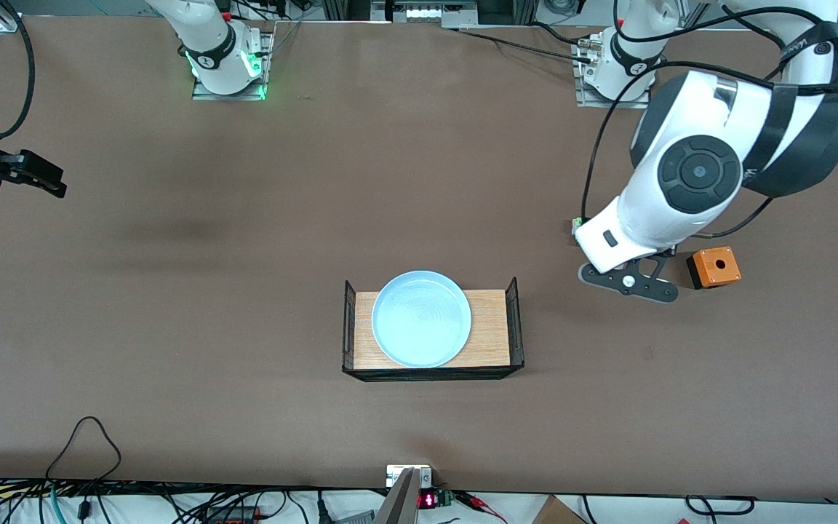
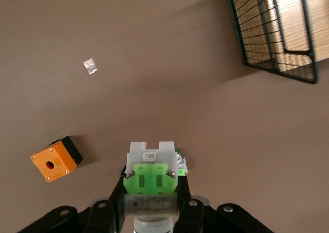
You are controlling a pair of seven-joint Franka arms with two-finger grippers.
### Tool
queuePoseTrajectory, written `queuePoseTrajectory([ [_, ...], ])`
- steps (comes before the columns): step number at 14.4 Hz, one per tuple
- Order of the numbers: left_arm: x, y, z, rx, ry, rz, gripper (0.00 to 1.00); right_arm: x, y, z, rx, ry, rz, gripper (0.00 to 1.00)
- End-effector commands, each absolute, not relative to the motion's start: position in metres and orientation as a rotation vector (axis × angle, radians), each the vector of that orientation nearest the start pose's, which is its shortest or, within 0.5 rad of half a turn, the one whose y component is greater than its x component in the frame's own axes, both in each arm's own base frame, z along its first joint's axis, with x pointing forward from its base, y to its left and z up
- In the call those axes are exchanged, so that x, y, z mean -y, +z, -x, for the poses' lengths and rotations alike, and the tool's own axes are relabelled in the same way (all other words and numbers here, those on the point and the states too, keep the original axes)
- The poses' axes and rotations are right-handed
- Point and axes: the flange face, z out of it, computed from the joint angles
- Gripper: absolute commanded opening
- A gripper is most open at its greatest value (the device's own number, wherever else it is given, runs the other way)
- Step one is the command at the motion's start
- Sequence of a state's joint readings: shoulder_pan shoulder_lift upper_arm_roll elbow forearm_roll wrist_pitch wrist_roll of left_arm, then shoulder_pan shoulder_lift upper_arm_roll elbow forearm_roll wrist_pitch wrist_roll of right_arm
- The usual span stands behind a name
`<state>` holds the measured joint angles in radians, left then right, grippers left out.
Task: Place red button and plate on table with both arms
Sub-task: 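Lift the green module with the left gripper toward the orange box, then lower the module beside the orange box while the right gripper reaches out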
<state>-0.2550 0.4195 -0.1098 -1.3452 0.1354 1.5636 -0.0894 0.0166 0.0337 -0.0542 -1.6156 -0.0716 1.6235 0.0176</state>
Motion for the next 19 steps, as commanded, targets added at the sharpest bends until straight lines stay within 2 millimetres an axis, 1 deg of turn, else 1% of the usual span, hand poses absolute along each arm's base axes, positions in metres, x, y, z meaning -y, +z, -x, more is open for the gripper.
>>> queuePoseTrajectory([
  [1,0.205,0.461,-0.597,-0.479,0.25,2.977,0.31,0.029,0.594,-0.564,-0.08,0.036,3.198,1.0],
  [2,0.199,0.452,-0.595,-0.471,0.253,2.979,0.31,0.029,0.594,-0.564,-0.073,0.038,3.198,1.0],
  [3,0.183,0.444,-0.598,-0.439,0.27,2.983,0.31,0.031,0.594,-0.565,-0.071,0.039,3.198,1.0],
  [4,0.179,0.44,-0.598,-0.466,0.275,2.982,0.31,0.031,0.593,-0.565,-0.071,0.041,3.198,1.0],
  [5,0.174,0.428,-0.597,-0.503,0.281,2.979,0.31,0.031,0.593,-0.565,-0.066,0.041,3.198,1.0],
  [6,0.154,0.414,-0.601,-0.5,0.278,2.989,0.31,0.031,0.593,-0.565,-0.066,0.041,3.198,1.0],
  [7,0.14,0.405,-0.603,-0.52,0.266,2.995,0.31,0.031,0.593,-0.565,-0.063,0.041,3.198,1.0],
  [9,0.134,0.378,-0.601,-0.546,0.26,2.998,0.31,0.026,0.592,-0.565,-0.051,0.048,3.197,1.0],
  [10,0.131,0.364,-0.597,-0.545,0.258,3.001,0.31,0.026,0.589,-0.562,-0.06,0.094,3.194,1.0],
  [11,0.132,0.35,-0.593,-0.555,0.256,3.0,0.31,0.024,0.587,-0.559,-0.088,0.135,3.191,1.0],
  [12,0.13,0.333,-0.591,-0.555,0.273,3.002,0.31,0.02,0.588,-0.558,-0.096,0.137,3.191,1.0],
  [13,0.127,0.318,-0.59,-0.549,0.292,3.004,0.31,0.015,0.588,-0.557,-0.15,0.147,3.192,1.0],
  [14,0.117,0.307,-0.591,-0.527,0.305,3.011,0.31,0.004,0.586,-0.555,-0.224,0.175,3.19,1.0],
  [15,0.11,0.298,-0.593,-0.511,0.306,3.018,0.31,-0.018,0.585,-0.552,-0.278,0.2,3.185,1.0],
  [17,0.109,0.279,-0.594,-0.512,0.3,3.025,0.31,-0.049,0.584,-0.55,-0.388,0.202,3.174,1.0],
  [18,0.109,0.266,-0.593,-0.514,0.296,3.03,0.31,-0.064,0.58,-0.55,-0.438,0.21,3.174,1.0],
  [19,0.096,0.255,-0.596,-0.486,0.272,3.044,0.31,-0.08,0.578,-0.549,-0.458,0.214,3.176,1.0],
])
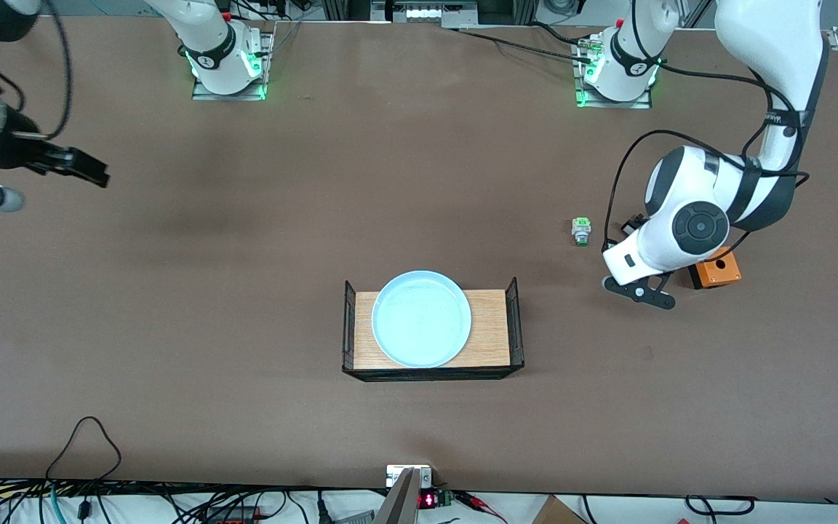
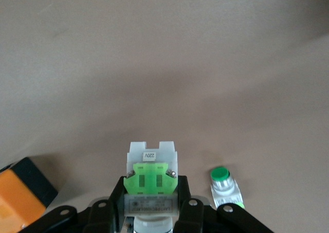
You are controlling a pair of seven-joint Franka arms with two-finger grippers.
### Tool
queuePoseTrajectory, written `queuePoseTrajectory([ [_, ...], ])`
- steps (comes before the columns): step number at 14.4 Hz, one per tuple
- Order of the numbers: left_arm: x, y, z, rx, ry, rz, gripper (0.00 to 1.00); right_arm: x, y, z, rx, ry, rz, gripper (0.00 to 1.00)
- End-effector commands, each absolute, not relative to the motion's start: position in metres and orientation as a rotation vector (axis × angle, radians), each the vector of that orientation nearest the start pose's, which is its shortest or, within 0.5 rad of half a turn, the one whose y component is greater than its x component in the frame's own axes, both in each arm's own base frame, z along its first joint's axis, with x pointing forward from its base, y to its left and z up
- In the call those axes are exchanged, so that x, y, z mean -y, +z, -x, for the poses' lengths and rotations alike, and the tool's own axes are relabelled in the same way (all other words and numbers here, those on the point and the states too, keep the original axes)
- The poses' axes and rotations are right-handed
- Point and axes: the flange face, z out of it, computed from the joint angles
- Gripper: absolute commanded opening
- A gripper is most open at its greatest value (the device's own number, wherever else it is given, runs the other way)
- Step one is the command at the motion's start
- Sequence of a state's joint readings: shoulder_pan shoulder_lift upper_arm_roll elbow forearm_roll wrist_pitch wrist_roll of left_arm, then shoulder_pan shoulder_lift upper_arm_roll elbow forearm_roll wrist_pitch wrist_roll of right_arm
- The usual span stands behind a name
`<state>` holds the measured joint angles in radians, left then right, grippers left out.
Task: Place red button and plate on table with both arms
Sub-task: 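Lower the module beside the orange box while the right gripper reaches out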
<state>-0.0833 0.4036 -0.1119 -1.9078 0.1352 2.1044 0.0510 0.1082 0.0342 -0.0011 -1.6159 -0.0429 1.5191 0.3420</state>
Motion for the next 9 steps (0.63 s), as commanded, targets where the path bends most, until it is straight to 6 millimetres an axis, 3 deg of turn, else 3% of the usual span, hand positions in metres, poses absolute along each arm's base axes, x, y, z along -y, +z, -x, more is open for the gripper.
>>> queuePoseTrajectory([
  [1,0.081,0.24,-0.6,-0.452,0.266,3.057,0.31,-0.098,0.576,-0.547,-0.437,0.216,3.183,1.0],
  [3,0.065,0.214,-0.606,-0.438,0.22,3.079,0.31,-0.149,0.567,-0.54,-0.409,0.221,3.202,1.0],
  [5,0.066,0.2,-0.606,-0.443,0.22,3.084,0.31,-0.189,0.554,-0.536,-0.47,0.236,3.19,1.0],
  [7,0.066,0.196,-0.605,-0.445,0.229,3.084,0.31,-0.208,0.549,-0.537,-0.639,0.288,3.056,1.0],
  [9,0.075,0.191,-0.604,-0.466,0.238,3.081,0.32,-0.225,0.53,-0.542,-0.797,0.333,2.997,1.0],
])
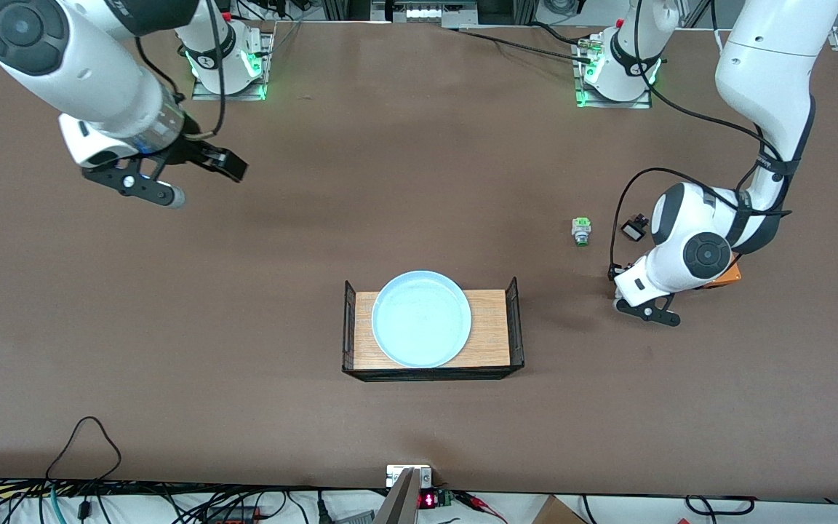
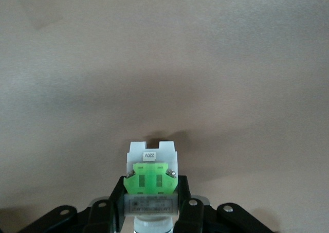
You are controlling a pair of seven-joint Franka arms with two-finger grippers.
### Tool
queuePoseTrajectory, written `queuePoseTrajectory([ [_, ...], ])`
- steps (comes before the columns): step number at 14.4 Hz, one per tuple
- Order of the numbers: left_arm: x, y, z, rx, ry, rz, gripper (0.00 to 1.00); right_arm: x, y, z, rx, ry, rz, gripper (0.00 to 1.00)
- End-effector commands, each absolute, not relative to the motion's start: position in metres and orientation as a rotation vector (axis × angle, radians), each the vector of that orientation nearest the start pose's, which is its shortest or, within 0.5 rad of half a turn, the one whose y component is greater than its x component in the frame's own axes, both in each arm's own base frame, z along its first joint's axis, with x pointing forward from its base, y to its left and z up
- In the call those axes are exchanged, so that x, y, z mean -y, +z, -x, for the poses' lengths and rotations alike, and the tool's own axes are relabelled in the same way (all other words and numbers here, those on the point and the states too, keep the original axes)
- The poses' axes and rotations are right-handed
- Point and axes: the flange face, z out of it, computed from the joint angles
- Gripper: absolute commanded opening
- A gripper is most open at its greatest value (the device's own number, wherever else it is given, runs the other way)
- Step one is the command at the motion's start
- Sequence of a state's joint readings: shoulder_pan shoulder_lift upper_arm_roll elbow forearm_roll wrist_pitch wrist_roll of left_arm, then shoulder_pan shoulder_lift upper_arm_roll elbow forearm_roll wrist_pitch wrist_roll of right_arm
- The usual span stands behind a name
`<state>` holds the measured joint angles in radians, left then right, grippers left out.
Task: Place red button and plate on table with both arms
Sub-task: 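Lower the module beside the orange box while the right gripper reaches out, then grasp the plate rim with the right gripper while the left gripper withdraws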
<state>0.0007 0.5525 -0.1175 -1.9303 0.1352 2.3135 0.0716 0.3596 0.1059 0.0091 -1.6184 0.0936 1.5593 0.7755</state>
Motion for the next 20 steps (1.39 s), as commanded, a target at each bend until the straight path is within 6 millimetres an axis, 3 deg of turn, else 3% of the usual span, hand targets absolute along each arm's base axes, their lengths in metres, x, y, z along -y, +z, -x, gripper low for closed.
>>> queuePoseTrajectory([
  [1,0.074,0.191,-0.605,-0.468,0.236,3.08,0.35,-0.249,0.523,-0.54,-0.812,0.31,2.995,1.0],
  [2,0.075,0.191,-0.605,-0.47,0.241,3.08,0.49,-0.272,0.518,-0.536,-0.841,0.276,2.988,1.0],
  [3,0.079,0.191,-0.605,-0.479,0.24,3.078,0.73,-0.284,0.511,-0.537,-0.914,0.259,2.961,1.0],
  [4,0.082,0.192,-0.605,-0.488,0.238,3.077,0.9,-0.294,0.507,-0.539,-0.997,0.239,2.923,1.0],
  [5,0.081,0.193,-0.606,-0.488,0.236,3.077,1.0,-0.304,0.503,-0.541,-1.043,0.215,2.896,1.0],
  [8,0.084,0.208,-0.615,-0.535,0.219,3.069,1.0,-0.342,0.486,-0.555,-1.076,0.169,2.855,1.0],
  [11,0.079,0.253,-0.626,-0.52,0.33,3.057,1.0,-0.383,0.468,-0.569,-1.146,0.122,2.789,1.0],
  [15,0.08,0.333,-0.636,-0.499,0.383,3.037,1.0,-0.418,0.443,-0.583,-1.194,0.055,2.699,1.0],
  [20,0.067,0.456,-0.634,-0.363,0.474,3.019,1.0,-0.426,0.42,-0.602,-1.264,-0.013,2.587,1.0],
])
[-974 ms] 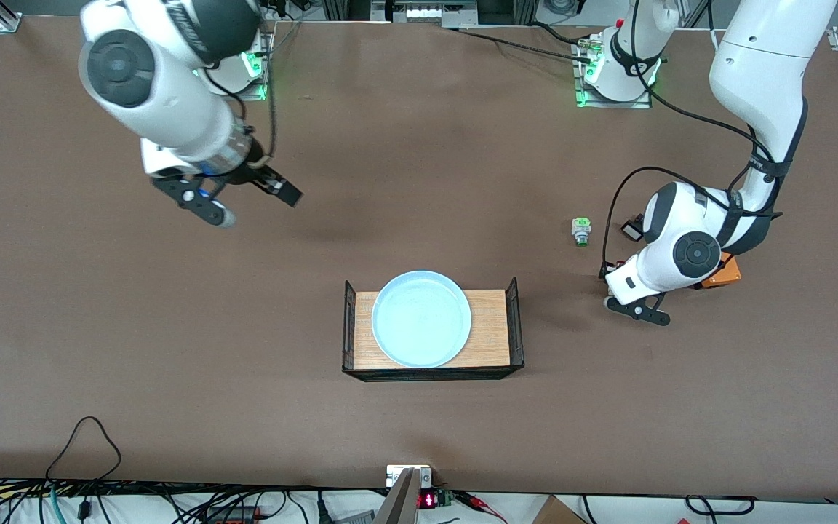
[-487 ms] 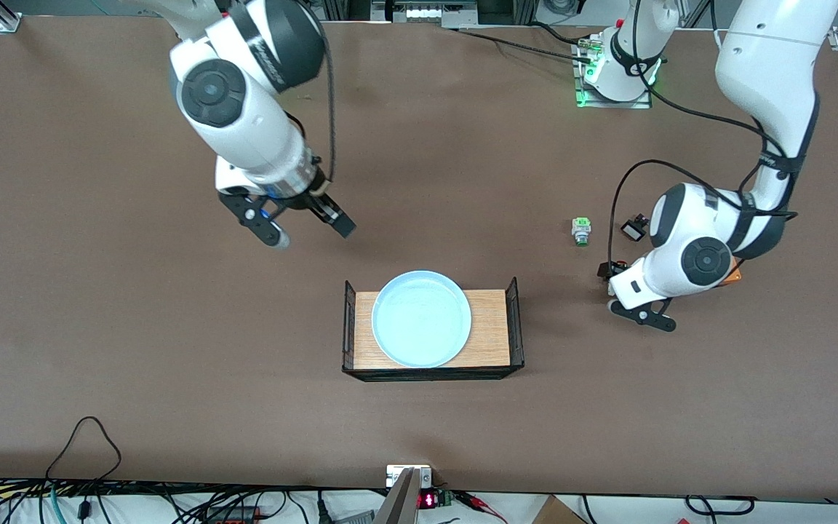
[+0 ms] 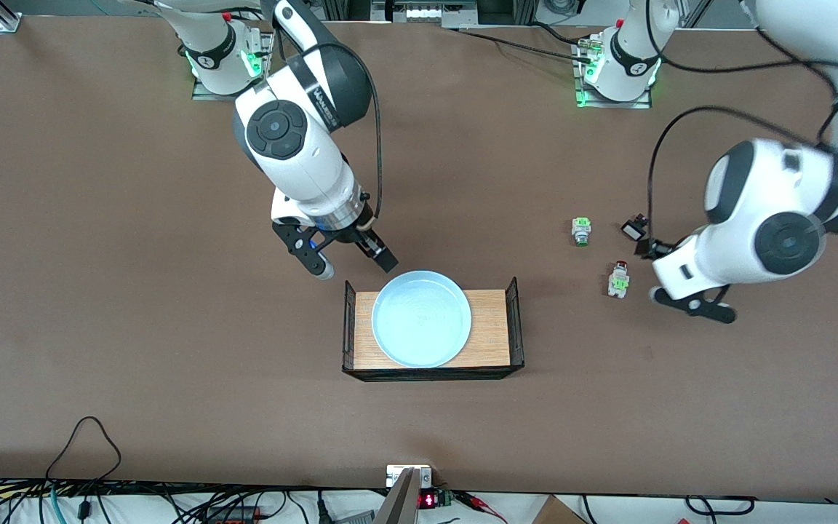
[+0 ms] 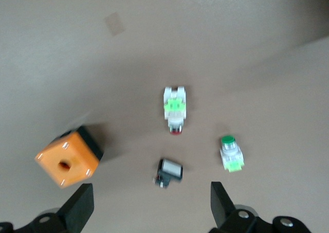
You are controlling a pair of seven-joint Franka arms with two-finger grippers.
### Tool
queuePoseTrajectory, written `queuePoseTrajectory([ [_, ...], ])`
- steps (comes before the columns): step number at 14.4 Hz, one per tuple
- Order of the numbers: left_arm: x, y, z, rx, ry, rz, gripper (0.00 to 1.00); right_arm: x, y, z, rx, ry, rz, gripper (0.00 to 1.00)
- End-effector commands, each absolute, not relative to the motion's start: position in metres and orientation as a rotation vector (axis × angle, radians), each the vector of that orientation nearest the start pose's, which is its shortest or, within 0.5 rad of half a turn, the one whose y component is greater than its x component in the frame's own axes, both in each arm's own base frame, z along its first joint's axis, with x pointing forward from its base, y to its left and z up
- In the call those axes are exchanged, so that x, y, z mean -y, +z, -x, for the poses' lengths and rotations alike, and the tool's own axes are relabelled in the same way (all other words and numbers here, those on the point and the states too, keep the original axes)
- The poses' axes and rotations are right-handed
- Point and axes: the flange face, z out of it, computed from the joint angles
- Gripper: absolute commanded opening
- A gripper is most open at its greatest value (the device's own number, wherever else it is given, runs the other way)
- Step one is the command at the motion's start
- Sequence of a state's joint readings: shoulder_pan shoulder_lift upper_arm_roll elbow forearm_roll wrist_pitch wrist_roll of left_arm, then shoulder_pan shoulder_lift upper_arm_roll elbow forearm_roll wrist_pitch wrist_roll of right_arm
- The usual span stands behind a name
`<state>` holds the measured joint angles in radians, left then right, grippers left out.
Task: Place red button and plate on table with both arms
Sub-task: 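Grasp the plate rim with the right gripper while the left gripper withdraws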
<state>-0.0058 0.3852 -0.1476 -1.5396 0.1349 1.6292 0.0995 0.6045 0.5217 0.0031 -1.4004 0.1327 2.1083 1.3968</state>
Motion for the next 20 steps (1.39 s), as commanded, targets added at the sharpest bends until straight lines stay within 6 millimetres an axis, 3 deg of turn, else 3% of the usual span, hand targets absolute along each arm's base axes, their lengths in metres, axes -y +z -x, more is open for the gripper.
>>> queuePoseTrajectory([
  [1,0.062,0.472,-0.631,-0.327,0.507,3.015,1.0,-0.428,0.419,-0.607,-1.288,-0.034,2.543,1.0],
  [4,0.04,0.532,-0.613,-0.249,0.462,3.021,1.0,-0.431,0.4,-0.613,-1.319,-0.047,2.508,1.0],
  [7,0.011,0.574,-0.595,-0.154,0.334,3.055,1.0,-0.433,0.377,-0.615,-1.331,-0.032,2.523,1.0],
  [9,-0.009,0.572,-0.569,-0.063,0.249,3.152,1.0,-0.44,0.365,-0.61,-1.329,-0.018,2.541,1.0],
  [12,-0.015,0.572,-0.544,-0.026,0.013,3.175,1.0,-0.444,0.355,-0.609,-1.329,-0.015,2.551,1.0],
  [14,-0.026,0.574,-0.54,0.0,0.012,3.175,1.0,-0.437,0.357,-0.616,-1.335,-0.032,2.532,1.0],
  [20,-0.017,0.589,-0.551,-0.058,0.035,3.16,1.0,-0.44,0.35,-0.615,-1.336,-0.032,2.53,1.0],
])
